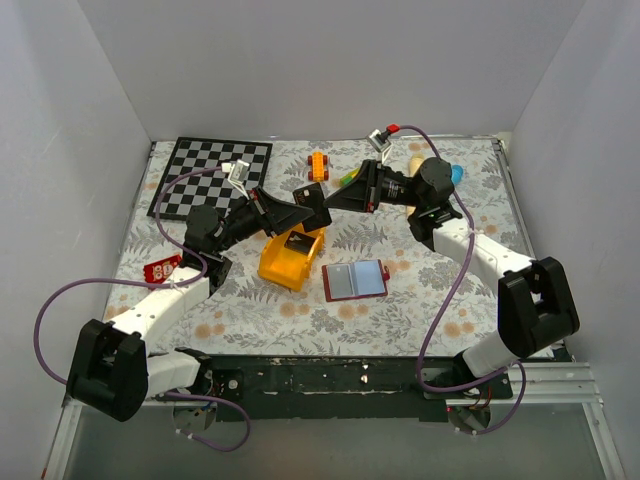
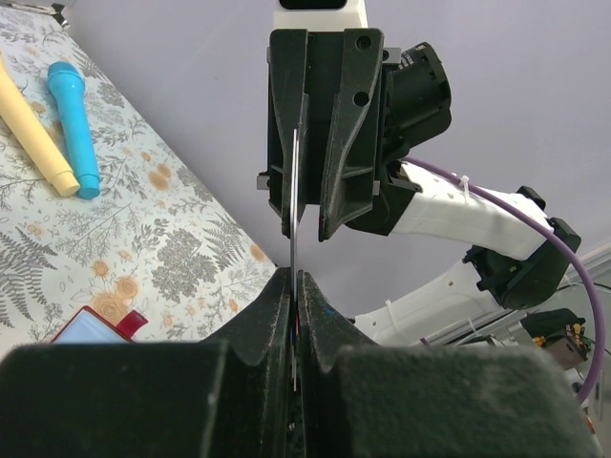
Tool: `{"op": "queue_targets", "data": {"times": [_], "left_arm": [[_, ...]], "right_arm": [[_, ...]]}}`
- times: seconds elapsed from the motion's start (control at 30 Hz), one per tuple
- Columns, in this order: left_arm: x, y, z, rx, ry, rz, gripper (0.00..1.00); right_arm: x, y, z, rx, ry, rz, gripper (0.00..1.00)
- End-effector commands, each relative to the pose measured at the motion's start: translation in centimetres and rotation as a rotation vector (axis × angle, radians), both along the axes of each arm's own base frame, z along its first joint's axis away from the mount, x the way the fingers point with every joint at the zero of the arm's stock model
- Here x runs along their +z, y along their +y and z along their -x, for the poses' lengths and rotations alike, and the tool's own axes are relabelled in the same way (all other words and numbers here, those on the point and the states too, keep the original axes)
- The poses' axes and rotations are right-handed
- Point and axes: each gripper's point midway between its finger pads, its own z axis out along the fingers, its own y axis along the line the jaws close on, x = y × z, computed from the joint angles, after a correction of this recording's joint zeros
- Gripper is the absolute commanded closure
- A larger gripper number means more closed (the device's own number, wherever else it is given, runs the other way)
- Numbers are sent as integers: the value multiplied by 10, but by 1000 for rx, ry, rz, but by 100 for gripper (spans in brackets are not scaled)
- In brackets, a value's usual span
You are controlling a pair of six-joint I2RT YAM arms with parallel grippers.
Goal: Put the credit cards into the card holder
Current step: Pick up the credit card from the storage box.
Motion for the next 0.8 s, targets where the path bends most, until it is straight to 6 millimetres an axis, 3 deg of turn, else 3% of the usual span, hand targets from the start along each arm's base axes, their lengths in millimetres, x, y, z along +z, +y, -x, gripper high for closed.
{"op": "queue_targets", "data": {"times": [0.0, 0.13, 0.5, 0.77], "left_arm": [[11, 1, 0, 9, -30, 12, 100], [10, 1, 1, 11, -27, 12, 100], [11, 2, 0, 11, -31, 11, 100], [10, 2, 0, 13, -28, 10, 100]], "right_arm": [[18, -7, 11, 9, -82, -34, 76], [17, -8, 10, 8, -79, -34, 82], [18, -11, 11, 5, -83, -37, 84], [20, -11, 11, 12, -84, -46, 98]]}}
